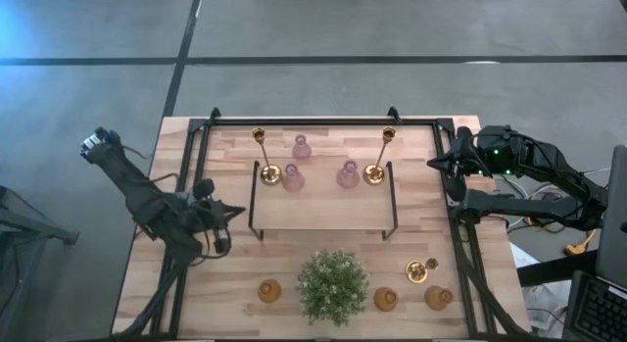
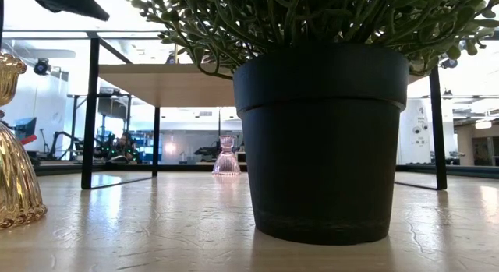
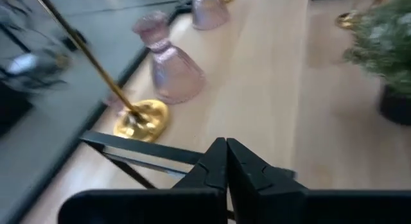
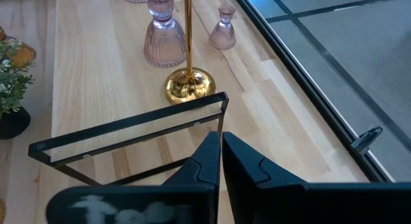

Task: Pick & Place candle stick holders
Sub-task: Adjust the right pink vase on the shelf

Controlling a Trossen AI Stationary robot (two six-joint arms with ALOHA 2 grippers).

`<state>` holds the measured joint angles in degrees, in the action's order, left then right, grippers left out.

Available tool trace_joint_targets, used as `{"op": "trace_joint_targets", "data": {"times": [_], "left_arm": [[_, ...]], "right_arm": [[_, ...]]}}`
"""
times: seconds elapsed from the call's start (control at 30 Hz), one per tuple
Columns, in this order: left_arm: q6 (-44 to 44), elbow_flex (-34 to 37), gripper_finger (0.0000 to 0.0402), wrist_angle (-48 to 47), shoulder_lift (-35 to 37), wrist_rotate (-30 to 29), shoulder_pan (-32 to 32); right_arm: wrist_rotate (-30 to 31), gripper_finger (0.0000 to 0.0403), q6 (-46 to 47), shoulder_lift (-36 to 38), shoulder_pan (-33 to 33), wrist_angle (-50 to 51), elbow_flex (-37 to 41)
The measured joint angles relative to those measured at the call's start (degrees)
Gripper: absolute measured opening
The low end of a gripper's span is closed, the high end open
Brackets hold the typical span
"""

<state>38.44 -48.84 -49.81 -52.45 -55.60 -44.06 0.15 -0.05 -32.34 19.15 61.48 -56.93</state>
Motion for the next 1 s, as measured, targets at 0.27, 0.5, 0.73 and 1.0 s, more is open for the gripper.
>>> {"op": "trace_joint_targets", "data": {"times": [0.27, 0.5, 0.73, 1.0], "left_arm": [[-2.36, 0.42, 0.0009, 2.2, 1.01, -0.69, 0.06], [-5.49, 0.4, 0.0006, 2.23, 1.18, -2.37, 0.28], [-5.64, 0.4, 0.0006, 2.22, 0.97, -2.69, 1.37], [-5.75, 0.4, 0.0005, 2.19, 1.26, -1.02, 1.05]], "right_arm": [[-0.01, 0.0013, 0.0, 0.0, 0.01, 0.0, 0.0], [-0.01, 0.0013, 0.0, -0.02, 0.01, -0.01, 0.0], [-0.01, 0.0013, 0.0, 0.0, -0.01, -0.01, -0.02], [0.0, 0.0013, 0.0, -0.02, 0.01, 0.01, 0.0]]}}
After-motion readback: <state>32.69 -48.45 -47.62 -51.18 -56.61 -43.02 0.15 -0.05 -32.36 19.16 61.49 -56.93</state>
